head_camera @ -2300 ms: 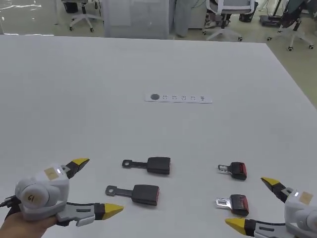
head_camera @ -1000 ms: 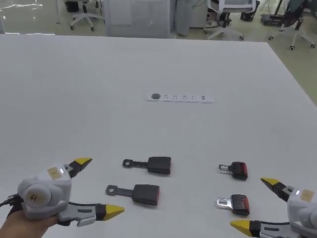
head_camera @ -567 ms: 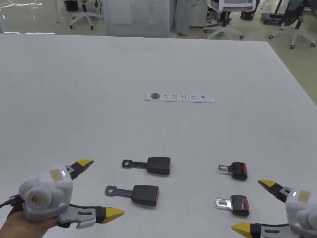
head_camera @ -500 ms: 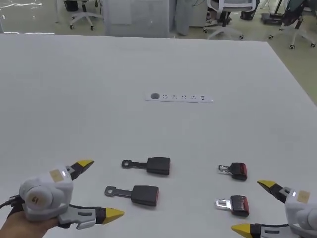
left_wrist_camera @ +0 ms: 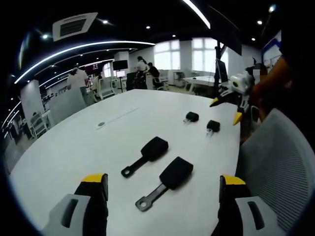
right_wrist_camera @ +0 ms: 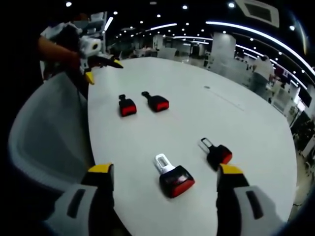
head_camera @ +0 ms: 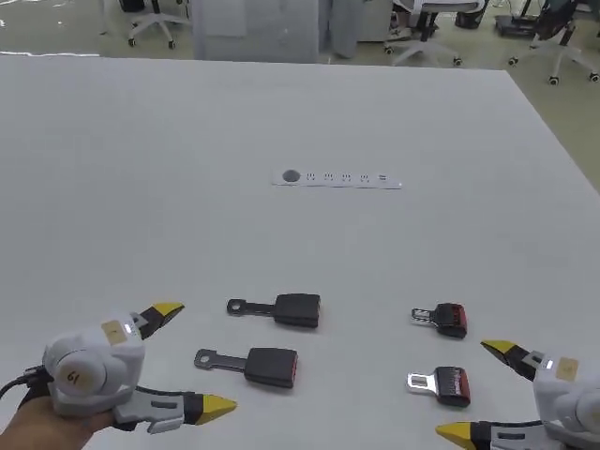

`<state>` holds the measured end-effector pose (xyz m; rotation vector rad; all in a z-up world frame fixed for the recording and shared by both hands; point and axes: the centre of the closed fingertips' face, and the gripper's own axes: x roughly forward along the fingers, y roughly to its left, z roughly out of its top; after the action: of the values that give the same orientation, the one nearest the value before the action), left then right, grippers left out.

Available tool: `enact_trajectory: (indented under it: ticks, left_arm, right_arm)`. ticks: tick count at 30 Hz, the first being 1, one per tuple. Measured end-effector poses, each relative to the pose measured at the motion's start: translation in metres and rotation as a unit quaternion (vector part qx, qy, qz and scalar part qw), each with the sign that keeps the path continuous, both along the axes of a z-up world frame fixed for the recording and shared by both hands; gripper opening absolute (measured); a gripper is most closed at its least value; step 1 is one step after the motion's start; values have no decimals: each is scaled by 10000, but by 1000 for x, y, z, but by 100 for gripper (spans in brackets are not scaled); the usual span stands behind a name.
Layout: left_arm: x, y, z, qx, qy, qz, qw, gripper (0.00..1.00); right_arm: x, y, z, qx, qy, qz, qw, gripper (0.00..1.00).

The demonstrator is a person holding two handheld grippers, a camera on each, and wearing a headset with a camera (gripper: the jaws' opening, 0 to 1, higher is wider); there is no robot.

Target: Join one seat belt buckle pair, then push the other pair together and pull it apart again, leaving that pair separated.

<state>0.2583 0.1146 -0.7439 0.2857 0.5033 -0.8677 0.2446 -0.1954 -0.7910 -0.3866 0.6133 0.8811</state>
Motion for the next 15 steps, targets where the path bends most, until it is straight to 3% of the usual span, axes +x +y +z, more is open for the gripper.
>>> enact_trajectory:
  ticks: [15]
  left_arm:
    - [3, -7, -12, 85, 141, -231, 9996, 93]
  right_arm:
    - [6, -2, -6, -59, 116, 132, 9998, 85]
